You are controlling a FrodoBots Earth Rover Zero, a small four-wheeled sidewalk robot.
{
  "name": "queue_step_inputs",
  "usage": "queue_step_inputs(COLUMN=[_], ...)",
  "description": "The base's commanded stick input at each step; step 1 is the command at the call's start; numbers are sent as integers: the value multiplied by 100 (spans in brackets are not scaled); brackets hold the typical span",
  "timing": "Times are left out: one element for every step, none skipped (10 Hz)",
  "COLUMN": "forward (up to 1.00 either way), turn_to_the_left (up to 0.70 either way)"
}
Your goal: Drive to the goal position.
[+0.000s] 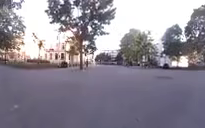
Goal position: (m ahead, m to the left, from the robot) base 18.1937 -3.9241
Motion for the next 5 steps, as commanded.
queue_step_inputs(forward=[70,70,70,70,70], turn_to_the_left=[0,0,0,0,0])
